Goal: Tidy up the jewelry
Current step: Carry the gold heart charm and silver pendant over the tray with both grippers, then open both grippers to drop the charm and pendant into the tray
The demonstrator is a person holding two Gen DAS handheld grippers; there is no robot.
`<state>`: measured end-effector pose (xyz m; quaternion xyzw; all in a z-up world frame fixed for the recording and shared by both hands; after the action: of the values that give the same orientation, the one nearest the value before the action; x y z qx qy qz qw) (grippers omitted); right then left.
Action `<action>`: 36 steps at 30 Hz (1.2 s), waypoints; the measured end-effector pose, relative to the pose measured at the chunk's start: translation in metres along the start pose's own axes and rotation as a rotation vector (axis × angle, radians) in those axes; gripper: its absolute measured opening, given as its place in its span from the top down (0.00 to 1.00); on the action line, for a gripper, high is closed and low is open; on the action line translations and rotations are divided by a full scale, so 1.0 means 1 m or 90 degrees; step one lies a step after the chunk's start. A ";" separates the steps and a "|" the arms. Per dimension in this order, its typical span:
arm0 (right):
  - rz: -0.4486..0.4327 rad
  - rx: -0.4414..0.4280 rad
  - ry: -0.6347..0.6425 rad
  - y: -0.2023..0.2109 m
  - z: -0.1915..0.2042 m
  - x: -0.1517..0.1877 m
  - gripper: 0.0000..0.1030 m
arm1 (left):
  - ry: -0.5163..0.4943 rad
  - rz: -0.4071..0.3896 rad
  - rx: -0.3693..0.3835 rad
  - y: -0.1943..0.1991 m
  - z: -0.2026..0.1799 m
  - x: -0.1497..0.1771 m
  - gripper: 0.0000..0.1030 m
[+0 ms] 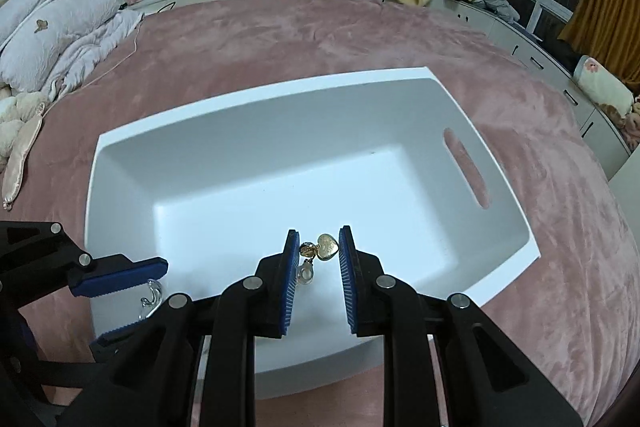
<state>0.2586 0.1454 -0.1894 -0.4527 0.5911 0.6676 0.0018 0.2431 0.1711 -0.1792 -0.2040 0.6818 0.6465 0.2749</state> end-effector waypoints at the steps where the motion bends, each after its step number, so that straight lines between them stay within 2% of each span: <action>1: 0.004 -0.003 -0.003 -0.002 0.000 0.001 0.80 | -0.001 0.003 0.000 -0.002 0.000 0.001 0.71; 8: 0.010 -0.024 -0.023 -0.007 -0.004 0.003 0.77 | 0.003 0.017 -0.003 -0.011 0.002 0.006 0.71; 10: 0.004 -0.037 -0.037 -0.008 -0.008 0.004 0.65 | 0.006 0.016 -0.006 -0.011 0.002 0.006 0.67; 12: 0.002 -0.059 -0.056 -0.010 -0.011 0.005 0.65 | 0.007 0.013 -0.010 -0.012 0.000 0.005 0.55; 13: 0.000 -0.070 -0.065 -0.010 -0.011 0.006 0.62 | 0.008 0.011 -0.009 -0.012 -0.002 0.006 0.54; 14: -0.002 -0.080 -0.071 -0.010 -0.010 0.006 0.57 | 0.010 0.008 -0.008 -0.011 -0.004 0.006 0.51; 16: -0.013 -0.095 -0.084 -0.007 -0.011 0.005 0.37 | 0.022 0.004 -0.013 -0.010 -0.004 0.006 0.48; 17: -0.023 -0.102 -0.094 -0.003 -0.012 0.003 0.33 | 0.031 0.003 -0.009 -0.009 -0.003 0.006 0.44; 18: -0.034 -0.107 -0.101 0.001 -0.013 0.002 0.21 | 0.043 -0.001 -0.002 -0.006 -0.003 0.005 0.31; 19: -0.044 -0.105 -0.107 0.006 -0.015 0.000 0.10 | 0.050 -0.006 0.002 -0.003 -0.002 0.005 0.26; 21: -0.076 -0.091 -0.121 0.020 -0.025 -0.003 0.08 | 0.069 -0.026 0.000 0.007 0.000 0.004 0.04; 23: -0.090 -0.092 -0.144 0.030 -0.036 -0.003 0.08 | 0.075 -0.045 0.017 0.015 -0.002 0.003 0.04; 28: -0.119 -0.072 -0.191 0.057 -0.070 0.006 0.05 | 0.058 -0.068 0.024 0.032 -0.017 0.004 0.04; 36: -0.128 -0.008 -0.236 0.112 -0.142 0.054 0.05 | 0.005 -0.087 0.092 0.049 -0.071 0.004 0.04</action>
<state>0.2525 -0.0296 -0.1187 -0.3791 0.5284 0.7394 0.1742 0.2006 0.1048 -0.1430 -0.2322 0.7119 0.5748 0.3298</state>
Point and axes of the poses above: each gripper's, at about its wrist camera, not at the fingertips, and y roughly against the way its jaws point, z to its left, x to its underside, the point moved 4 cm from there along -y, roughly the way its jaws point, and after that the axes turned 2 degrees about x, right-handed, at the moved point
